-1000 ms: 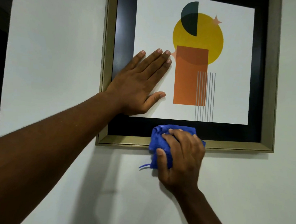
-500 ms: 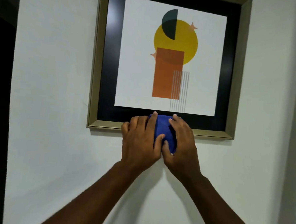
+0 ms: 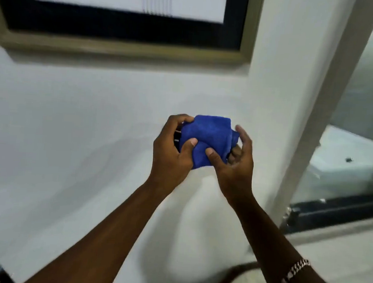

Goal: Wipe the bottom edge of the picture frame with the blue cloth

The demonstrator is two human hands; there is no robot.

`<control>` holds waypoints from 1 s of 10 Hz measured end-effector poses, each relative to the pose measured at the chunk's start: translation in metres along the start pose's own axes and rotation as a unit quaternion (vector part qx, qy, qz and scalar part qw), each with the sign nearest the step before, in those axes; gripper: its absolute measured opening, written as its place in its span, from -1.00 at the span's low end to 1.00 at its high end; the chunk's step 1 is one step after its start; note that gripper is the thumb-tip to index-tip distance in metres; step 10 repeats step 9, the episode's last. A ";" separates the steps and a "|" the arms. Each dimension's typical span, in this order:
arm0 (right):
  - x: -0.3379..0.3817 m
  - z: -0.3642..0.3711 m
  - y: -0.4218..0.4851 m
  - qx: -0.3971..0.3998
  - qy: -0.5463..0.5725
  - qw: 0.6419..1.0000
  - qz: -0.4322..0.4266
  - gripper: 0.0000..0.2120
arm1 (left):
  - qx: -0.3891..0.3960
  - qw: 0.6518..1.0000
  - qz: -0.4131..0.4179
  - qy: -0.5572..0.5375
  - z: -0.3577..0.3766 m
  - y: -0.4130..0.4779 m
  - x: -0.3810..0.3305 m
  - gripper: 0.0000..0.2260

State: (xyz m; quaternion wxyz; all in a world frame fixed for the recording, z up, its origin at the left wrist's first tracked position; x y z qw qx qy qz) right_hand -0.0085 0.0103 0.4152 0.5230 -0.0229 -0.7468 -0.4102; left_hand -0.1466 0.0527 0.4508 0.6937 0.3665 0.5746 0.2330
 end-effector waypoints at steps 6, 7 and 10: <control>-0.427 -0.096 -0.287 0.124 -0.279 0.838 0.452 -0.55 | -0.004 0.811 -0.576 0.102 0.128 -0.423 0.310 -0.65; -0.453 -0.101 -0.293 0.181 -0.273 0.810 0.487 -0.48 | 0.039 0.776 -0.625 0.080 0.123 -0.435 0.323 -0.55; -0.430 -0.108 -0.281 0.257 -0.366 0.795 0.411 -0.37 | 0.130 0.805 -0.565 0.124 0.109 -0.417 0.294 -0.53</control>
Point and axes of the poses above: each hand's wrist, its own y-axis towards the middle knuckle, its own z-axis out of the palm, x = y × z, the point moved 1 cm from there along y, towards the middle knuckle, and after that the axes turned 15 degrees about -y, right-handed, at the moved point
